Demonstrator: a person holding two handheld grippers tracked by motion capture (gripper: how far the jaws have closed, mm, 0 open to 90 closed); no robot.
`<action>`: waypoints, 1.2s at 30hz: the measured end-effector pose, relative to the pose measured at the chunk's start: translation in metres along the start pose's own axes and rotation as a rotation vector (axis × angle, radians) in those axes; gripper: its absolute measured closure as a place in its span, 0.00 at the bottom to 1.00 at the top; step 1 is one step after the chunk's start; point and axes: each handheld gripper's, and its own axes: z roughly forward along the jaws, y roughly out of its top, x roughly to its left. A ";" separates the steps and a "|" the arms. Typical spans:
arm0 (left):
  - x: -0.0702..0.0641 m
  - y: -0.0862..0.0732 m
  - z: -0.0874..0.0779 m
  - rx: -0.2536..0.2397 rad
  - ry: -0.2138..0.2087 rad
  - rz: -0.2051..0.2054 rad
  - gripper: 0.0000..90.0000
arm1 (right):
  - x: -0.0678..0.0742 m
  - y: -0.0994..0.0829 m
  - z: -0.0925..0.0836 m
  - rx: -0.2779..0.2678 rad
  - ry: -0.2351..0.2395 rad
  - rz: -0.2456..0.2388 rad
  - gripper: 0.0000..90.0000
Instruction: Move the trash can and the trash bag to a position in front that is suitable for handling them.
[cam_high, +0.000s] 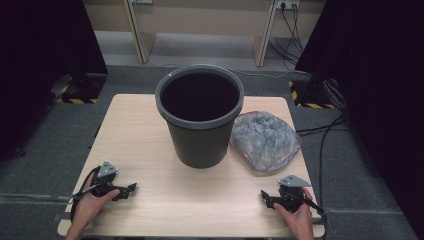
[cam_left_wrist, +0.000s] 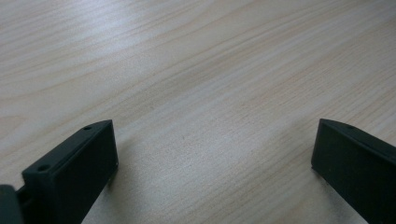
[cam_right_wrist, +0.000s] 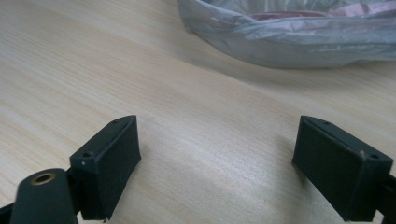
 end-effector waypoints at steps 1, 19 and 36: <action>0.000 0.000 0.000 0.000 0.000 0.000 0.00 | 0.000 0.000 0.000 -0.009 0.008 -0.006 0.19; 0.000 0.000 0.000 0.000 0.000 0.000 0.00 | -0.013 0.022 -0.012 -0.120 -0.030 0.023 0.17; 0.000 0.000 0.000 0.000 0.000 0.000 0.00 | -0.029 0.073 0.004 -0.152 -0.037 0.018 0.19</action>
